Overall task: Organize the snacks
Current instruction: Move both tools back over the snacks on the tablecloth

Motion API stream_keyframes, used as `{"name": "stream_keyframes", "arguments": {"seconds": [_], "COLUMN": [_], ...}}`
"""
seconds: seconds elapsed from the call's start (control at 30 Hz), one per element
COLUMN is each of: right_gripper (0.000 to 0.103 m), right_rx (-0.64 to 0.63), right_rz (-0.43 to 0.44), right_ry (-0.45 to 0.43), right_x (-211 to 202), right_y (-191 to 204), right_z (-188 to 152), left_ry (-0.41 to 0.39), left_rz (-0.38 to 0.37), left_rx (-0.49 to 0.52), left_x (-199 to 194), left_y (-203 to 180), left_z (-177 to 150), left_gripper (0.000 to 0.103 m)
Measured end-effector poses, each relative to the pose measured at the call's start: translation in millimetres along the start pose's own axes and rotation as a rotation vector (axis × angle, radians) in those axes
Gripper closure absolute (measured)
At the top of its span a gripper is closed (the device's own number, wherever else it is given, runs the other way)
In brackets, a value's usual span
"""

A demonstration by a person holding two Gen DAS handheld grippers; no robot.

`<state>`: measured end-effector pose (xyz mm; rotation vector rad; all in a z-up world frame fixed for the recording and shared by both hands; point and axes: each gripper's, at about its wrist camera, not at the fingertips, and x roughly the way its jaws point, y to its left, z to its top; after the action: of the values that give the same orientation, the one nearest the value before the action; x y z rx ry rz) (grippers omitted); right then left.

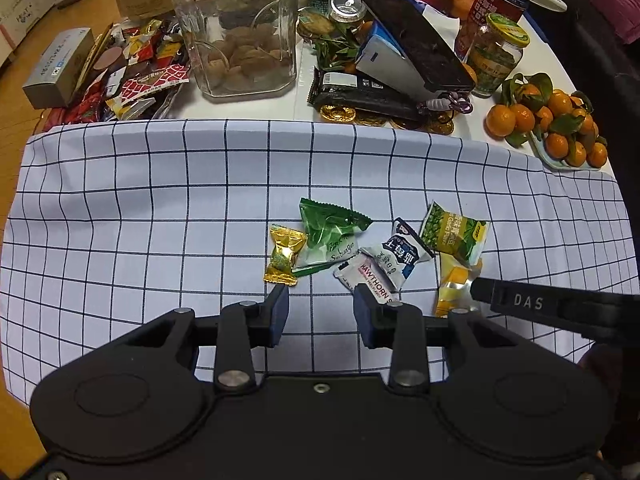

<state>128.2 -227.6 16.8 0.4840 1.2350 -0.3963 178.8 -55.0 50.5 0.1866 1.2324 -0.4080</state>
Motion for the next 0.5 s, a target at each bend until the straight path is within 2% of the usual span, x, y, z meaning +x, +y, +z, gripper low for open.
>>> {"name": "stream_keyframes", "arguments": {"seconds": [0.2,0.5], "right_gripper": [0.058,0.058], "right_rx": [0.067,0.117], "right_rz": [0.034,0.045], "right_ry": [0.046,0.066], "right_x": [14.0,28.0], "right_y": [-4.6,-4.2], "right_z": [2.5,11.7], "left_ry": [0.003,0.017], "left_rz": [0.028,0.016], "left_rx": [-0.027,-0.058], "left_x": [8.7,15.0], "left_y": [3.7,7.0], "left_z": [3.9,8.5], "left_gripper": [0.058,0.058]}}
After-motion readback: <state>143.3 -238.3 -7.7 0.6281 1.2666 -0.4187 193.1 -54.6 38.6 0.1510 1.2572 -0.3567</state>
